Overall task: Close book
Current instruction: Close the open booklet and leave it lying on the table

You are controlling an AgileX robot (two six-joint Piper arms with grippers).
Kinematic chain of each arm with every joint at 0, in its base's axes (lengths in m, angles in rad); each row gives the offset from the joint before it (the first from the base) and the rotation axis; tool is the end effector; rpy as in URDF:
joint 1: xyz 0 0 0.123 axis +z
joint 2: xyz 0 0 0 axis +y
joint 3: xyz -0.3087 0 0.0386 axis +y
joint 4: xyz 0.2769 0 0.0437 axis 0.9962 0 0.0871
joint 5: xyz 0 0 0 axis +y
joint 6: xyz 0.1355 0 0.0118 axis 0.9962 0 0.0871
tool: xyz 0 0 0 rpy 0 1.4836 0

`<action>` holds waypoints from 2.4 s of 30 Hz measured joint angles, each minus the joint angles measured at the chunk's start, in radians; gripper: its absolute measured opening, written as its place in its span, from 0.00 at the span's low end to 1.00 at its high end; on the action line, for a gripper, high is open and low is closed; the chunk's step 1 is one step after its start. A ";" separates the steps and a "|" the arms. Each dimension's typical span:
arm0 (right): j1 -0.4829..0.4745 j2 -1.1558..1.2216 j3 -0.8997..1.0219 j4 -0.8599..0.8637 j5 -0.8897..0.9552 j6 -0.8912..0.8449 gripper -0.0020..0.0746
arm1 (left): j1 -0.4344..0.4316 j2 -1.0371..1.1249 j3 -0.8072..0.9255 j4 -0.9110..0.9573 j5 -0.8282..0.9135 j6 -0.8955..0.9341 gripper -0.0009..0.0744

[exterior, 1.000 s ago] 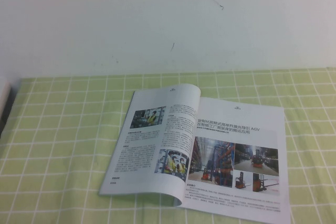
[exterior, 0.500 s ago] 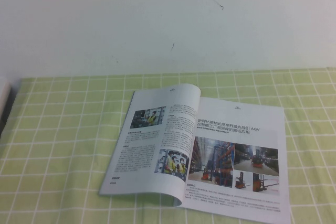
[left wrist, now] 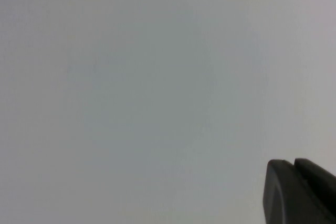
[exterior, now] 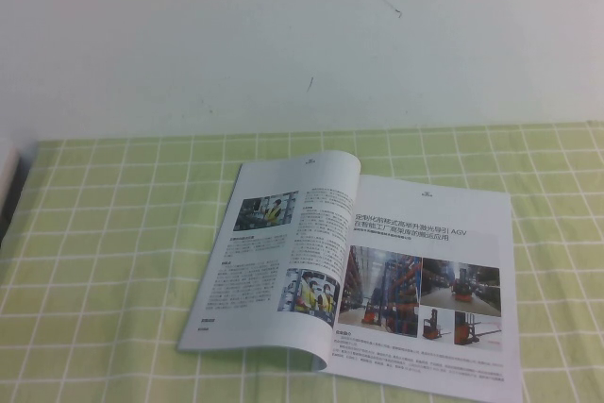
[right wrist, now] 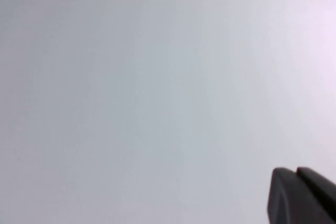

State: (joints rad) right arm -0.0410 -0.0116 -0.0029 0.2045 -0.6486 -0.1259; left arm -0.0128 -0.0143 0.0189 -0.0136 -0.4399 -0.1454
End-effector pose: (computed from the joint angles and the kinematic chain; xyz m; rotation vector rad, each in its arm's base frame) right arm 0.0661 -0.0194 0.2967 0.1485 0.8243 -0.0540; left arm 0.0858 -0.0003 0.2674 -0.0812 1.0463 -0.1515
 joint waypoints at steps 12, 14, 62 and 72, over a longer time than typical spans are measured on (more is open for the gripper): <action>0.000 0.320 -0.526 0.012 1.025 -0.058 0.02 | 0.000 0.257 -0.478 -0.029 0.912 -0.098 0.01; 0.000 0.460 -0.600 0.044 1.166 -0.100 0.02 | 0.000 0.358 -0.543 -0.073 0.980 -0.094 0.01; 0.313 1.771 -0.708 0.667 1.059 -0.751 0.02 | -0.193 1.836 -0.946 -0.778 0.687 0.728 0.01; 0.313 1.772 -0.710 0.667 1.063 -0.751 0.02 | -0.281 1.891 -1.005 -0.876 0.813 0.742 0.01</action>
State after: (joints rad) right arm 0.2718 1.7607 -0.7133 0.8716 0.4142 -0.8769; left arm -0.2941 1.8769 -0.9861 -0.8894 0.3734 0.5963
